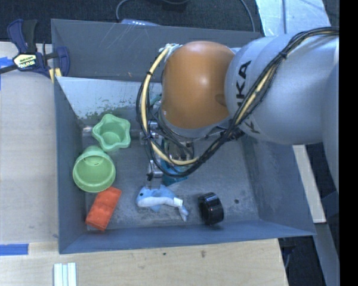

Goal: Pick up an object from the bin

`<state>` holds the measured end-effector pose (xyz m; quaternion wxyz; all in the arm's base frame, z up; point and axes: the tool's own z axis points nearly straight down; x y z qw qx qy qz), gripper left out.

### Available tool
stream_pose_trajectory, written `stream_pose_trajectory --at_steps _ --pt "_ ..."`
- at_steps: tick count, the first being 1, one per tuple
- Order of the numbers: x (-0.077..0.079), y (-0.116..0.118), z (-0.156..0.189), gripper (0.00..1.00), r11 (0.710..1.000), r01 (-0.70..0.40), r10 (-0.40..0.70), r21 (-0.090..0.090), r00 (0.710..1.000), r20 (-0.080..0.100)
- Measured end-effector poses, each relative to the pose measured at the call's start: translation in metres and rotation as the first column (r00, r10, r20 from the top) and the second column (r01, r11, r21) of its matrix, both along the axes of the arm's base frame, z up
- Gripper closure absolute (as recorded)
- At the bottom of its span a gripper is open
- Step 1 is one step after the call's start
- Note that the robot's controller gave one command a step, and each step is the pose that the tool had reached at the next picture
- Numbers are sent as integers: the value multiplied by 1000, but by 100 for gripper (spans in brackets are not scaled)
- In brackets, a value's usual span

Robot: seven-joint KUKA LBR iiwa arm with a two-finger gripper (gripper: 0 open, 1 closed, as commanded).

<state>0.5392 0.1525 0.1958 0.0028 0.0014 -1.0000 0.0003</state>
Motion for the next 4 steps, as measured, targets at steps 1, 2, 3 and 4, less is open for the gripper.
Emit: stream_pose_trajectory --at_steps 1,2,3,4 --pt "2 -1 5 0 1000 3 -3 2 1000 8" --pt "-9 -28 -63 0 1000 -13 13 2 1000 9" --pt "-19 -48 -75 0 1000 -2 2 1 1000 2" --pt "-6 -70 -56 0 998 58 -59 3 998 14"
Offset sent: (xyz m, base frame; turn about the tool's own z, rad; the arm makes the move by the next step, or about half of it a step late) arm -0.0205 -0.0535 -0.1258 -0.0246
